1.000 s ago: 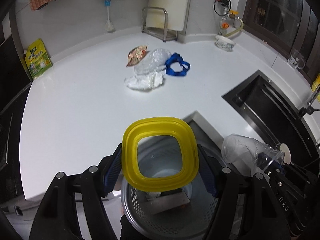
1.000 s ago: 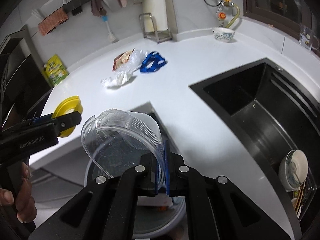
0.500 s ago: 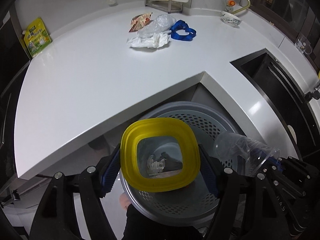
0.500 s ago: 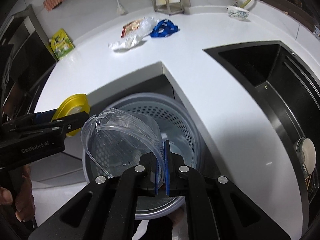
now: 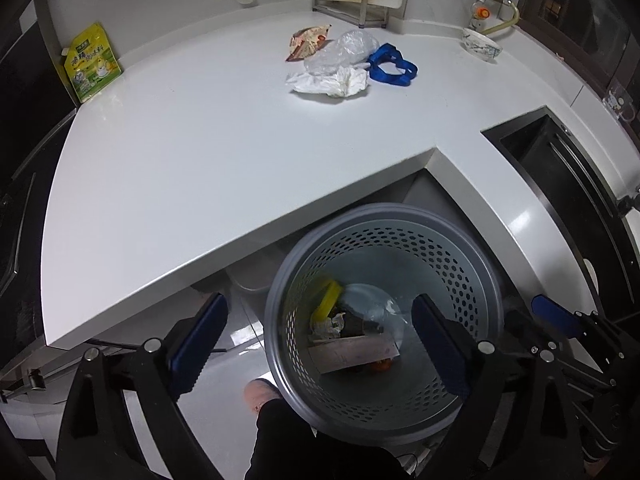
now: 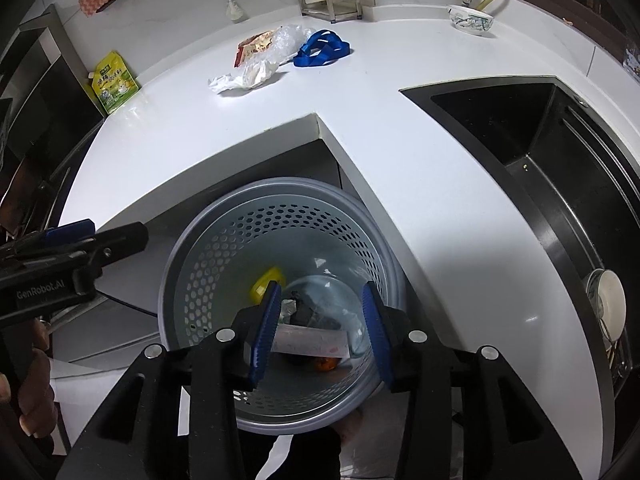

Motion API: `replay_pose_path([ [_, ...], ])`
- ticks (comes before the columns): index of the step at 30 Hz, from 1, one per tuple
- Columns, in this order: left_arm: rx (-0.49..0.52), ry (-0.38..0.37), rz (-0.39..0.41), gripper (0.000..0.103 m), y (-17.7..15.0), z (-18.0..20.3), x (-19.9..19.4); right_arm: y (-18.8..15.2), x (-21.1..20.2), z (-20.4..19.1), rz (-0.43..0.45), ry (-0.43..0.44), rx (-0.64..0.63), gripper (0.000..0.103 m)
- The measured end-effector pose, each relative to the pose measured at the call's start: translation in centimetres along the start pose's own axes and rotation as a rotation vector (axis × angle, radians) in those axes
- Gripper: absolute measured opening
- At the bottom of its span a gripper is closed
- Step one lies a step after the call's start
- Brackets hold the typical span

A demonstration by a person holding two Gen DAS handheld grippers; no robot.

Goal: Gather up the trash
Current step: 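Move both tools back from the basket to the remaining trash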

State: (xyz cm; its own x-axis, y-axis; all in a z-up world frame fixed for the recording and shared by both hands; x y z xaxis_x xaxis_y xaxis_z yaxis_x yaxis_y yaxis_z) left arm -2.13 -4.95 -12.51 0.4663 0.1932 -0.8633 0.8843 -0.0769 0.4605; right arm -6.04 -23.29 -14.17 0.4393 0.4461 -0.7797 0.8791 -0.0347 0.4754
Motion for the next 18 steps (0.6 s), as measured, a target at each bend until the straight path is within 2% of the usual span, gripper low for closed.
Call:
replay_pose_path([
  [18, -0.06, -0.018, 0.121, 0.092, 3.5, -0.9, -4.6, 5.1, -4.8, -0.8, 0.119, 0.044, -0.045, 0.049],
])
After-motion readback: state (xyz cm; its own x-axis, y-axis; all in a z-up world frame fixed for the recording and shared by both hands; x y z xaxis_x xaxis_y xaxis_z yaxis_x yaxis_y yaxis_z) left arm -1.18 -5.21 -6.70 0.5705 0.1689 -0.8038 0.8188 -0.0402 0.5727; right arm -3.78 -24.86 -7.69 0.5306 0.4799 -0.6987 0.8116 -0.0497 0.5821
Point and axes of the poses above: each gripper's, at about its wrist camera, not at the fingertips, and x roughly the way its jaws point, z to its right, y to its top, the point moved 2 cm from there along x, roughly the way its jaws point, and after that the axes turned 15 degrees about y, right-handed, at the moved point
